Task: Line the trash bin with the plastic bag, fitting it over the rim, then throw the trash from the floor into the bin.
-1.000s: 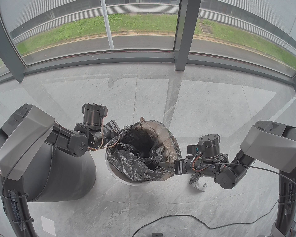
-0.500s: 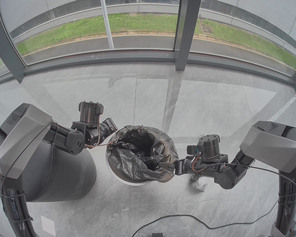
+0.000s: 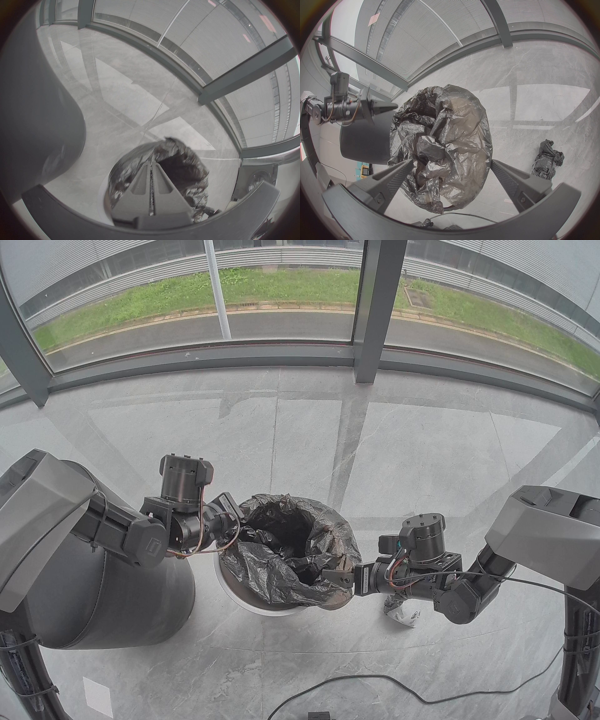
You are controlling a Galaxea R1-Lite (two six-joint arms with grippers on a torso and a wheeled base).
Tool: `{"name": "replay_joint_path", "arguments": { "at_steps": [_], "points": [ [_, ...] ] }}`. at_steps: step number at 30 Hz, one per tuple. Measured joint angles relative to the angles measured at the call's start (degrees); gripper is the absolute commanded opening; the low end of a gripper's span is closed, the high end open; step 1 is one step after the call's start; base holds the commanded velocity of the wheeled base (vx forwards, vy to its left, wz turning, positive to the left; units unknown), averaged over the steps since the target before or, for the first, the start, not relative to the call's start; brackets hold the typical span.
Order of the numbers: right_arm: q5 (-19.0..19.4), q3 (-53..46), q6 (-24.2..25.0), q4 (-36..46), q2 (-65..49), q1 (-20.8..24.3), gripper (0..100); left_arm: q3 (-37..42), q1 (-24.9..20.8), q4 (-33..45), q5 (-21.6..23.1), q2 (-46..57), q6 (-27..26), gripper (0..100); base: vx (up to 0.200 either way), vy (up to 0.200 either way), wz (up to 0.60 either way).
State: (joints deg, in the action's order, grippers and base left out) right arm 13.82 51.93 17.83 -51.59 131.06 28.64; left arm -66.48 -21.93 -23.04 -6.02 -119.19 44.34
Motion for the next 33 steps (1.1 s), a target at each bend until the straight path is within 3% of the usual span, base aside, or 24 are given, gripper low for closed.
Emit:
{"name": "replay_joint_path", "arguments": {
  "at_steps": [5, 11, 18, 33],
  "points": [
    [0.1, -1.6, 0.0, -3.2, 0.0, 0.8, 100, 5.8, -0.9, -1.3, 0.1, 0.2, 0.2, 0, 0.0, 0.0, 0.0],
    [-0.3, -6.9, -2.4, -7.7, -1.8, 5.6, 100, 11.4, -2.5, -6.3, 0.3, 0.5, 0.1, 0, 0.0, 0.0, 0.0],
    [-1.8, -9.8, -3.7, -8.5, -4.9, 9.1, 100, 12.7, -5.3, -7.5, 0.3, 1.8, -0.2, 0, 0.0, 0.0, 0.0],
    [-1.6, -9.0, -5.1, -8.5, -4.3, 6.3, 100, 12.3, -9.0, -6.9, 0.3, -0.9, -1.6, 0, 0.0, 0.0, 0.0]
  ]
}}
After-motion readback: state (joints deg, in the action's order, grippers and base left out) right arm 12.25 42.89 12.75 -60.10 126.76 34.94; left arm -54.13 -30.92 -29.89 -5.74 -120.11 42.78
